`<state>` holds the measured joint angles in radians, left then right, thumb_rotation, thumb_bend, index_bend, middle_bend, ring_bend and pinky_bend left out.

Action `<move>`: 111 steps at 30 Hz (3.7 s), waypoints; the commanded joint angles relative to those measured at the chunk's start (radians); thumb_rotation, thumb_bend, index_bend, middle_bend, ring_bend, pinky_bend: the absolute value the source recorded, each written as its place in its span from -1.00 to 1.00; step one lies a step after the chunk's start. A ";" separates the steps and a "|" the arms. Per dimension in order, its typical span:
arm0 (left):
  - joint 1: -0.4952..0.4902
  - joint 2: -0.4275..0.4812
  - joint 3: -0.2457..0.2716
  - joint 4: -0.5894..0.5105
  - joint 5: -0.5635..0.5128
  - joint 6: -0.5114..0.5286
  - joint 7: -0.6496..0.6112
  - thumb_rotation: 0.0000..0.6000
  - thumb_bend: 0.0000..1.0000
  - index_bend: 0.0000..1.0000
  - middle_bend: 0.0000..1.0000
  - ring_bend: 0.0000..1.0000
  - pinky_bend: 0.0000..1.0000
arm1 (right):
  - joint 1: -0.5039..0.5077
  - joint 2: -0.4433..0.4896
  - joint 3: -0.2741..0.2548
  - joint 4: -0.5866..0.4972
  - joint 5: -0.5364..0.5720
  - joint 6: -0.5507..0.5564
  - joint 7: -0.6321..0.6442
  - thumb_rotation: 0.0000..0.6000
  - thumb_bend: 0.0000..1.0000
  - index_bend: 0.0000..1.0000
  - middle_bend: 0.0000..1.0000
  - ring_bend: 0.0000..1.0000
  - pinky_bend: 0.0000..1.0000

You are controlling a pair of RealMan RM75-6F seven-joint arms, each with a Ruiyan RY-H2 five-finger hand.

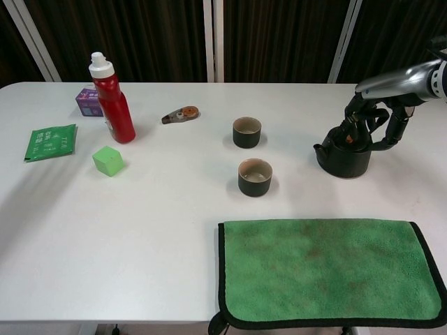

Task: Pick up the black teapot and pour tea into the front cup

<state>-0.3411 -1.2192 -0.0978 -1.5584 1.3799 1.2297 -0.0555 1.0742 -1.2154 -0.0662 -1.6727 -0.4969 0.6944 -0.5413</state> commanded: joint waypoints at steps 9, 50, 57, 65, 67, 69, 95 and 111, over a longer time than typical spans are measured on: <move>0.001 -0.002 0.001 0.007 -0.003 -0.002 -0.006 1.00 -0.94 -0.82 -0.75 -0.75 -0.46 | 0.012 -0.009 -0.006 0.026 0.002 -0.042 0.053 1.00 -0.42 0.04 0.07 -0.18 -1.00; 0.003 -0.009 0.006 0.033 -0.007 -0.013 -0.024 1.00 -0.94 -0.82 -0.75 -0.75 -0.47 | -0.002 -0.056 0.014 0.128 -0.041 -0.057 0.207 1.00 -0.28 0.54 0.72 0.43 -0.65; 0.001 -0.014 0.006 0.042 -0.009 -0.021 -0.027 1.00 -0.94 -0.82 -0.75 -0.75 -0.47 | -0.010 -0.069 0.025 0.156 -0.053 -0.069 0.230 1.00 -0.34 0.58 0.77 0.49 -0.58; 0.000 -0.014 0.006 0.051 -0.012 -0.027 -0.034 1.00 -0.94 -0.81 -0.75 -0.75 -0.47 | -0.022 -0.101 0.032 0.201 -0.062 -0.074 0.250 1.00 -0.64 0.66 0.81 0.52 -0.55; 0.000 -0.015 0.006 0.052 -0.011 -0.027 -0.037 1.00 -0.94 -0.81 -0.75 -0.75 -0.47 | -0.028 -0.104 0.039 0.204 -0.069 -0.072 0.261 1.00 -0.71 0.67 0.82 0.53 -0.55; 0.000 -0.015 0.006 0.055 -0.010 -0.027 -0.040 1.00 -0.94 -0.81 -0.75 -0.75 -0.47 | -0.039 -0.107 0.051 0.206 -0.086 -0.065 0.278 1.00 -0.78 0.71 0.85 0.55 -0.52; -0.001 -0.026 0.010 0.071 -0.010 -0.035 -0.047 1.00 -0.94 -0.81 -0.75 -0.75 -0.47 | -0.094 -0.133 0.105 0.235 -0.181 -0.043 0.326 1.00 -0.68 0.97 1.00 0.81 0.14; -0.002 -0.033 0.011 0.075 -0.005 -0.034 -0.056 1.00 -0.94 -0.81 -0.75 -0.75 -0.47 | -0.114 -0.112 0.113 0.195 -0.208 0.005 0.297 1.00 -0.78 1.00 1.00 0.87 0.22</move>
<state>-0.3430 -1.2521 -0.0873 -1.4832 1.3746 1.1955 -0.1117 0.9616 -1.3290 0.0468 -1.4749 -0.7051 0.6963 -0.2411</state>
